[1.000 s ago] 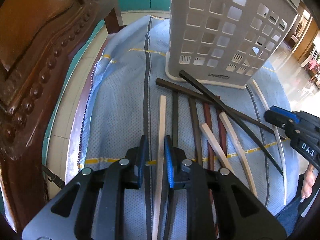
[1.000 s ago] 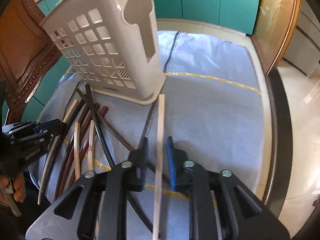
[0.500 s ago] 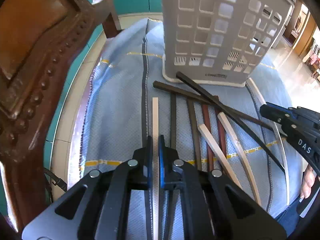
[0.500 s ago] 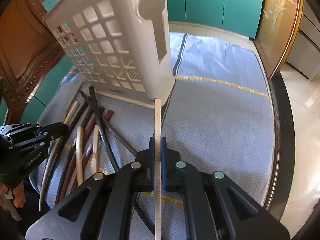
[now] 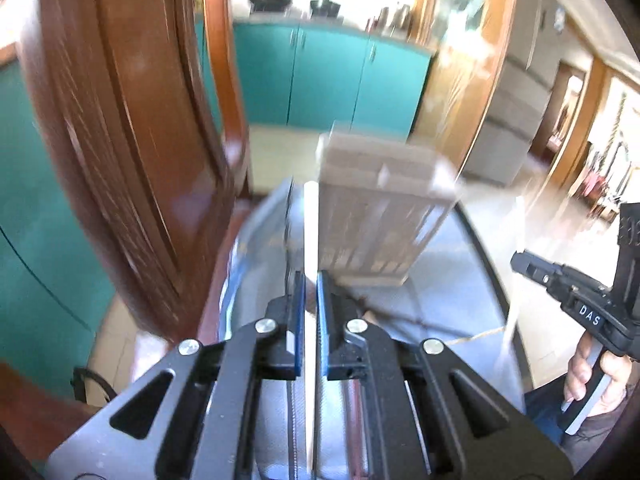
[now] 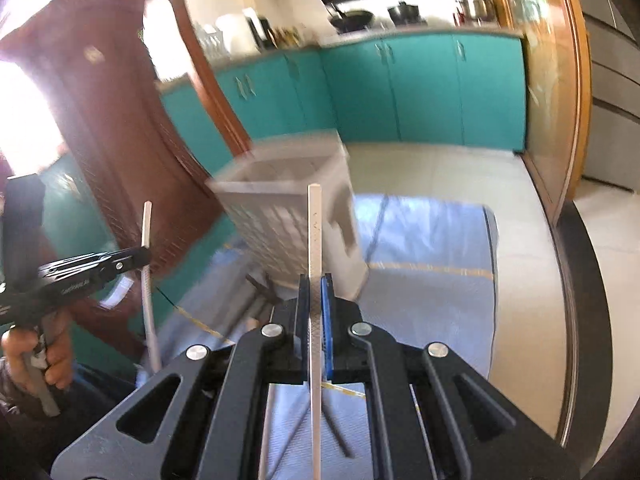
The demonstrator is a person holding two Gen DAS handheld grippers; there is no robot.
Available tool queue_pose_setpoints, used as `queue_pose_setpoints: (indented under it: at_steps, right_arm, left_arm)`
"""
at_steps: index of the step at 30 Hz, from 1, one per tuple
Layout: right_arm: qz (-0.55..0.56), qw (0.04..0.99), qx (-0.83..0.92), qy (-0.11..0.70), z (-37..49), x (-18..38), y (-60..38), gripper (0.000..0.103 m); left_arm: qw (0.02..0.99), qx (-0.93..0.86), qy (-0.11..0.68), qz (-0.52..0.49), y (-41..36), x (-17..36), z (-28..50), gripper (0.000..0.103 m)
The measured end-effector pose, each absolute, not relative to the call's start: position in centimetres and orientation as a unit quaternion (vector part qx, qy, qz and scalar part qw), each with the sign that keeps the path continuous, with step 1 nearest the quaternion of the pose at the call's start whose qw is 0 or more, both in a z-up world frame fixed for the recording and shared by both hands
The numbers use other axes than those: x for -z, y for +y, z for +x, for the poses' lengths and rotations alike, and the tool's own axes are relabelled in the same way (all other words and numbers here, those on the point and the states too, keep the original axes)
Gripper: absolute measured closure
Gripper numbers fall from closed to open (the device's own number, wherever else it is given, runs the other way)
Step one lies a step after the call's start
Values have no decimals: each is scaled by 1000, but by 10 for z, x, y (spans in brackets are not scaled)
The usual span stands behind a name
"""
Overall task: Organize utensils
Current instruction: 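Lift both chopsticks into the white basket and open both tools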
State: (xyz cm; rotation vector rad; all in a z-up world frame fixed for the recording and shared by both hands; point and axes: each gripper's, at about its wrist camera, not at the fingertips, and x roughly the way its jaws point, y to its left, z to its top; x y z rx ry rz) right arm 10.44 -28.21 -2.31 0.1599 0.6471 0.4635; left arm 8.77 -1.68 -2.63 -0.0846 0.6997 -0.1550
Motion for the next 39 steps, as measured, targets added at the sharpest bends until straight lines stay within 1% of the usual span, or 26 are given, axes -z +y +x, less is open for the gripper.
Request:
queue_pose_setpoints:
  at_steps: [6, 11, 14, 17, 24, 29, 33, 39]
  right_arm:
    - [115, 930, -259, 236, 93, -52, -300, 97]
    - [145, 943, -259, 151, 107, -111, -304, 97]
    - [159, 953, -231, 113, 117, -125, -299, 96]
    - [159, 963, -191, 102, 140, -113, -289, 97]
    - [99, 968, -178, 146, 159, -46, -260, 97]
    - [75, 963, -184, 181, 167, -13, -247, 97]
    - [62, 962, -180, 196, 168, 0, -242, 97]
    - [62, 962, -173, 204, 163, 9, -254, 96]
  left_arm:
    - [960, 108, 250, -66, -14, -60, 65, 96]
    - [973, 120, 167, -104, -6, -122, 79, 96]
    - [976, 104, 134, -136, 1, -135, 95, 96]
    - [976, 75, 114, -169, 8, -127, 121, 96]
    - [971, 35, 176, -155, -16, -56, 187, 96]
    - [977, 16, 191, -96, -41, -29, 189, 96]
    - [978, 9, 198, -64, -52, -20, 188, 96]
    - [976, 1, 211, -50, -47, -8, 186, 96]
